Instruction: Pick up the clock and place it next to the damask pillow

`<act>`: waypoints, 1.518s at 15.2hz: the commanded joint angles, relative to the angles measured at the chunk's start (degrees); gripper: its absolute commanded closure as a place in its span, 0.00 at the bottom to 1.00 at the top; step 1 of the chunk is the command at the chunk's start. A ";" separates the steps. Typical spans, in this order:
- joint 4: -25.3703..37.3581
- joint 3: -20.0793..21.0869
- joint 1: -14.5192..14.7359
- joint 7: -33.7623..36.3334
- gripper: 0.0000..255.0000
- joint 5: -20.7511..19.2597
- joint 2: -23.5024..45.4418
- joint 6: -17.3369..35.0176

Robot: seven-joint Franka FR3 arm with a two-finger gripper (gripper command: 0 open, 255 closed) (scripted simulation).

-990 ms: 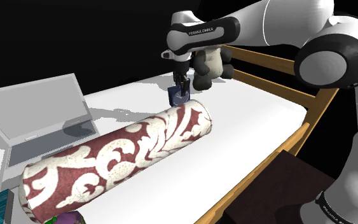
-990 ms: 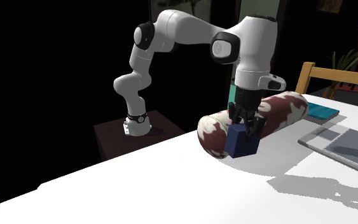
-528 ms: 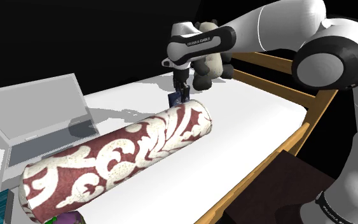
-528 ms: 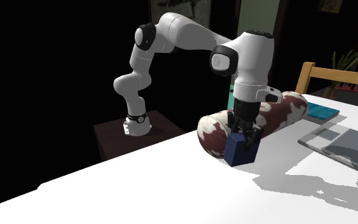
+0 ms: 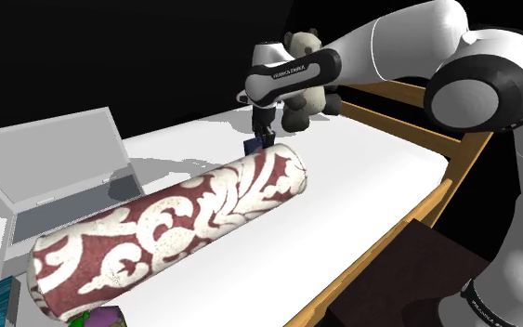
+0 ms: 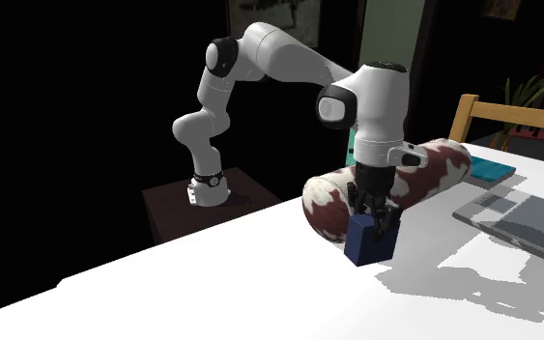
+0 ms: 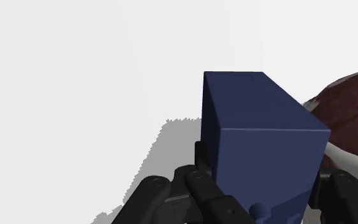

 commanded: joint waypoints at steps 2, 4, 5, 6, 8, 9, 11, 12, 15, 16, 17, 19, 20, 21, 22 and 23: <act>-1.56 0.58 -0.11 -0.16 1.00 0.24 1.61 -0.78; -1.56 0.83 -0.30 -0.08 1.00 0.09 1.58 -0.76; -1.56 0.92 -0.37 -0.05 1.00 0.04 1.56 -0.76; -1.57 1.09 -0.51 0.01 1.00 -0.07 1.54 -0.74; -1.57 1.35 -0.71 0.09 1.00 -0.22 1.50 -0.72; -1.57 1.44 -0.78 0.12 1.00 -0.28 1.49 -0.72; -3.44 1.51 -0.42 0.26 0.00 -0.55 0.47 0.19; -0.32 1.93 -1.11 0.10 0.00 0.08 3.52 0.02; -1.39 1.76 -0.12 0.97 0.00 -0.51 2.20 -0.22; -1.58 1.93 -1.16 0.28 0.00 -0.57 1.43 -0.68; -0.69 1.96 -1.27 0.50 0.00 -0.93 0.72 -2.22; 1.41 1.78 -1.33 0.83 0.00 -1.41 -0.46 -5.43; 2.35 1.69 -1.35 0.94 0.00 -1.56 -0.84 -6.74; 2.35 1.69 -1.35 0.94 0.00 -1.56 -0.84 -6.74; 2.34 1.69 -1.34 0.94 0.00 -1.56 -0.85 -6.74; 2.35 1.69 -1.35 0.94 0.00 -1.56 -0.84 -6.74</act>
